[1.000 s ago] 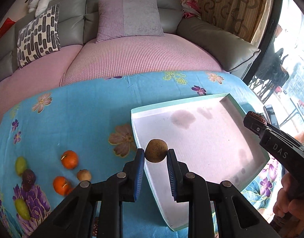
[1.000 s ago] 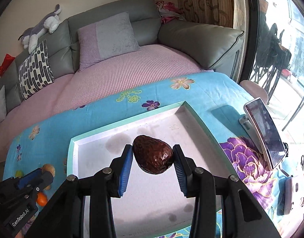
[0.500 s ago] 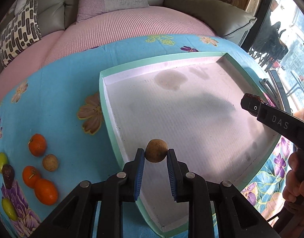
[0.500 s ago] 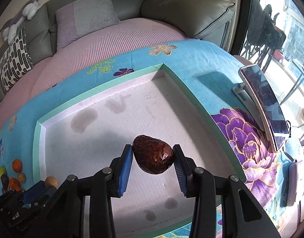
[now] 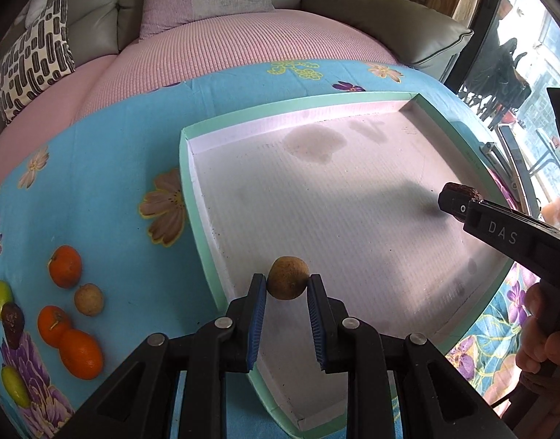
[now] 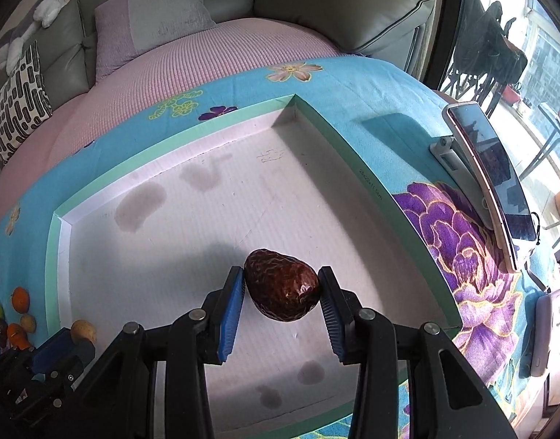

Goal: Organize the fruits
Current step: 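Carry the date into the tray with the right gripper while the left gripper carries the longan, then open the right gripper to drop the date while the left gripper releases the longan in the tray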

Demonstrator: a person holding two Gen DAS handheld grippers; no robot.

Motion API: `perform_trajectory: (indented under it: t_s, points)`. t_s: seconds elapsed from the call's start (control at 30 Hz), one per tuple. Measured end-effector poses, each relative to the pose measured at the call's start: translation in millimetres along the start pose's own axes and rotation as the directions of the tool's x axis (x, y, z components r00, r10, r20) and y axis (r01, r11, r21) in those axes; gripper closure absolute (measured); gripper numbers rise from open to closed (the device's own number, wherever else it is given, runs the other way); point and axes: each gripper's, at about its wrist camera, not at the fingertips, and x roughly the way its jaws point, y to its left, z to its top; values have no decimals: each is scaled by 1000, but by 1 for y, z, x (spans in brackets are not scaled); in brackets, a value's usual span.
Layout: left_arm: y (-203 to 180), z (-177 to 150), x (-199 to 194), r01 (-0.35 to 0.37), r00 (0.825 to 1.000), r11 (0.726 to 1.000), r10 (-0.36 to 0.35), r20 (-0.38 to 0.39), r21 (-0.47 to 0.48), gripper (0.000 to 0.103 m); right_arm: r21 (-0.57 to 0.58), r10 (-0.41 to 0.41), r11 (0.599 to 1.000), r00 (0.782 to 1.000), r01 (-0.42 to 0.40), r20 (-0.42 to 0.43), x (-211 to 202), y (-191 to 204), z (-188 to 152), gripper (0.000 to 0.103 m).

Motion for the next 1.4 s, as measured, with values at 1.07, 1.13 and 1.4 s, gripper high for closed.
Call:
perform_trajectory:
  t_s: [1.07,1.13,1.4]
  points:
    - [-5,2,-8,-23,1000,999,22,18,26,74,-1,-16,1000,999,15,-37,11,0,-1,52]
    - [-4,3,-11,-23,999,999,22,27,26,55,-1,-14,1000,999,14,-38,11,-1,-1,45]
    - [8,8,-25,-60,995,998,60,74,-13,19,-5,-20,1000,1000,20,-23,9,0,0,24]
